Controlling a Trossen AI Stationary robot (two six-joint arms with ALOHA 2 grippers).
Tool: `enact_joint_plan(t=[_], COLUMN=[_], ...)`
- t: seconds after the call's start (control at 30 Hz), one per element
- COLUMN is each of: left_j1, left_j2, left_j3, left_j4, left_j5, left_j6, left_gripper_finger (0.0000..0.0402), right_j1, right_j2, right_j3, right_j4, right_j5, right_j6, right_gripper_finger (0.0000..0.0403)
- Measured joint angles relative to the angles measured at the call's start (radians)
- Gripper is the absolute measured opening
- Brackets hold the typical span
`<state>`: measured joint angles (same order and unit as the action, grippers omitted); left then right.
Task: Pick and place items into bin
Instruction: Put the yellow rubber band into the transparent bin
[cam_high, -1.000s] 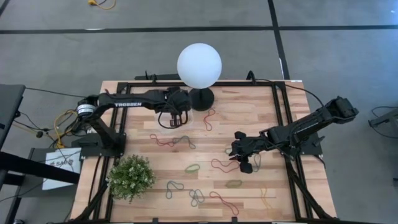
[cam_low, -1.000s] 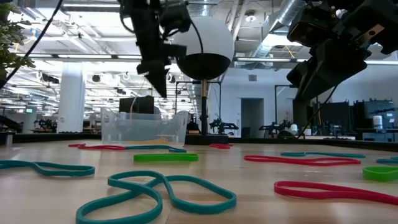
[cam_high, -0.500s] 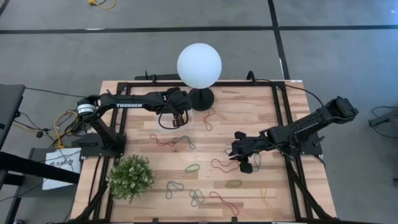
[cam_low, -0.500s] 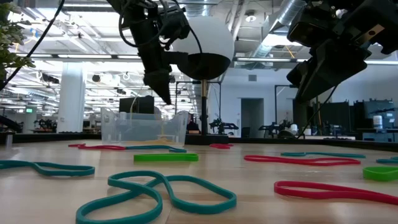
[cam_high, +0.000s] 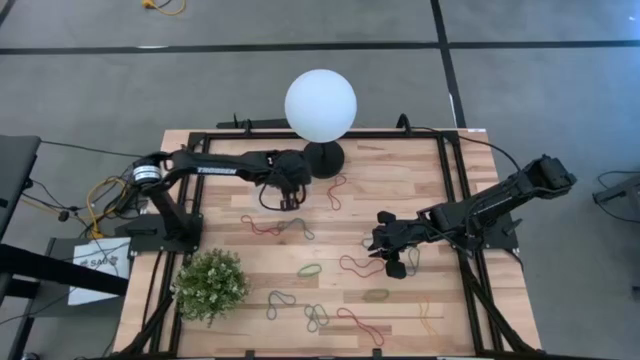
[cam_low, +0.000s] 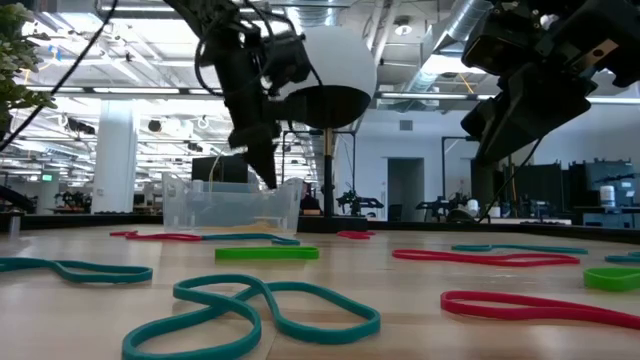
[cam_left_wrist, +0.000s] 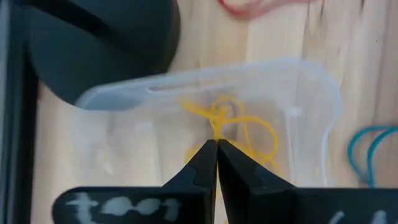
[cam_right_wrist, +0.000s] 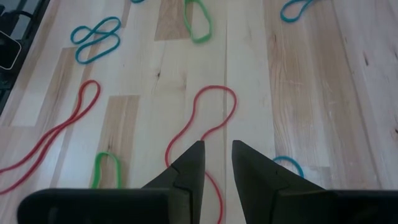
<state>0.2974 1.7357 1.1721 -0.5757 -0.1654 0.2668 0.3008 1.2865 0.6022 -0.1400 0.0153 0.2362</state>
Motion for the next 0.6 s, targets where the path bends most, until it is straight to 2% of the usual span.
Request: enact_joint_plan(t=[0.13, 0.3, 0.6], left_j1=[0.000, 0.000, 0.000], left_j2=[0.049, 0.067, 0.066], left_j3=[0.000, 0.001, 0.001], left_j4=[-0.012, -0.012, 0.018], left_j5=[-0.036, -0.030, -0.031], left_j6=[0.002, -0.030, -0.030], left_gripper_finger=[0.0000, 0.0003, 0.0051], right_j1=[0.000, 0.000, 0.000], right_j2=[0.000, 0.000, 0.000], right_j3=[0.000, 0.000, 0.000], right_j4=[-0.005, -0.010, -0.016], right_j5=[0.000, 0.000, 0.000], right_j6=[0.000, 0.000, 0.000], right_gripper_finger=[0.0075, 0.0075, 0.0075])
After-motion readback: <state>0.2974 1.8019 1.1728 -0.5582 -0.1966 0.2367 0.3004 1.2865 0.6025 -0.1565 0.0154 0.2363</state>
